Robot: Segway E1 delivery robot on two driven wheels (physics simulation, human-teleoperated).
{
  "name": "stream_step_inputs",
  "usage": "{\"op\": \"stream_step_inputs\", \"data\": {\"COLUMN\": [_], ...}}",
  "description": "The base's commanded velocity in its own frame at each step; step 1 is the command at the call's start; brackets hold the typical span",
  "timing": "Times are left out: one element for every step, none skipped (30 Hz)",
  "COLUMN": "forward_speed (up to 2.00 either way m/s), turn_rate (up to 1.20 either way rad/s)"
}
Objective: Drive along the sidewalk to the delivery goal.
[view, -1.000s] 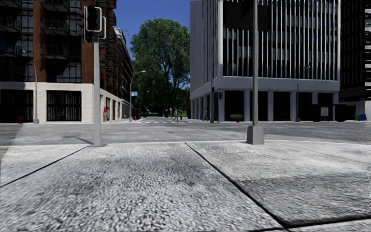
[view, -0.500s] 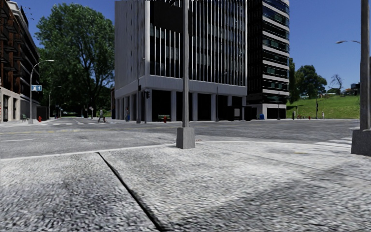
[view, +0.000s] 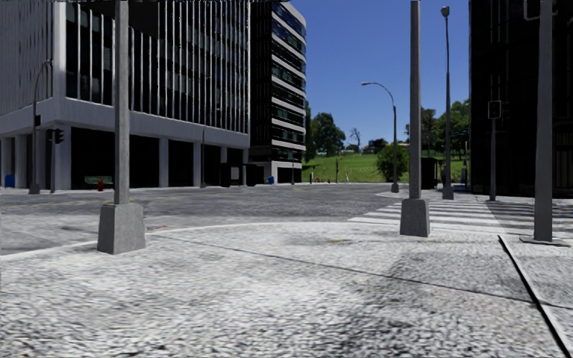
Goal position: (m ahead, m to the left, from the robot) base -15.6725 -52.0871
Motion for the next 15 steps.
{"op": "stream_step_inputs", "data": {"forward_speed": [1.98, 1.98, 1.98, 1.98, 1.98, 1.98, 1.98, 1.98, 1.98, 1.98, 1.98, 1.98, 1.98, 1.98, 1.98], "turn_rate": [-0.96, -0.96, -0.96, -0.96, -0.96, -0.96, -0.96, -0.96, -0.96, -0.96, -0.96, -0.96, -0.95, -0.94, -0.94]}}
